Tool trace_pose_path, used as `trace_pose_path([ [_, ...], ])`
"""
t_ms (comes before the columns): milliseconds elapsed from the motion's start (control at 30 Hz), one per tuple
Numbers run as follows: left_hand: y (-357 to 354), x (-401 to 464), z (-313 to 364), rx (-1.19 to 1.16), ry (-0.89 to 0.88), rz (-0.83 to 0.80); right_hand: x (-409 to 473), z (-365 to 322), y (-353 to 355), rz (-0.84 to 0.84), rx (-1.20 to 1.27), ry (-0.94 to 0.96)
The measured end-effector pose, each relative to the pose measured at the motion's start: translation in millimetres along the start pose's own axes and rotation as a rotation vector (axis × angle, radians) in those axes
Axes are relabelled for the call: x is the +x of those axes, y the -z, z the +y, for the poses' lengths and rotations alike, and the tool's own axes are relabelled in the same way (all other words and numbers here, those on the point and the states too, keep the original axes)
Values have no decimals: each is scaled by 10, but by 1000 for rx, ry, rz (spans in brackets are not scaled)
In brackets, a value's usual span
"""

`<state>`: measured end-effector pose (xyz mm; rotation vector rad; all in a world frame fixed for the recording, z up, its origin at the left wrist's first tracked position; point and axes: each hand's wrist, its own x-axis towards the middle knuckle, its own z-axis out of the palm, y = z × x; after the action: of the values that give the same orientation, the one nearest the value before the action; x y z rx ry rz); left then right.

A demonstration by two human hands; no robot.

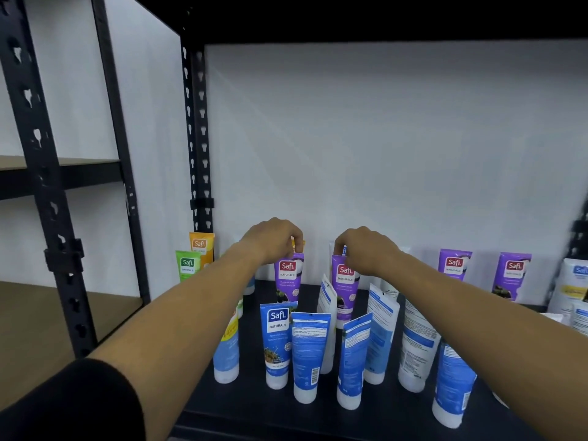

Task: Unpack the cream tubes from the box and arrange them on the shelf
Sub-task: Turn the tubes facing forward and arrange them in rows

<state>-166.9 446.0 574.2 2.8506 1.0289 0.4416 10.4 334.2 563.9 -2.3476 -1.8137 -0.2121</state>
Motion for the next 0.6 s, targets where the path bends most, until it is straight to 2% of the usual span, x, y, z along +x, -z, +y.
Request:
trace_pose_path([
  [600,-32,-12,-36,10,-30,15,20,33,-11,12,8,28],
])
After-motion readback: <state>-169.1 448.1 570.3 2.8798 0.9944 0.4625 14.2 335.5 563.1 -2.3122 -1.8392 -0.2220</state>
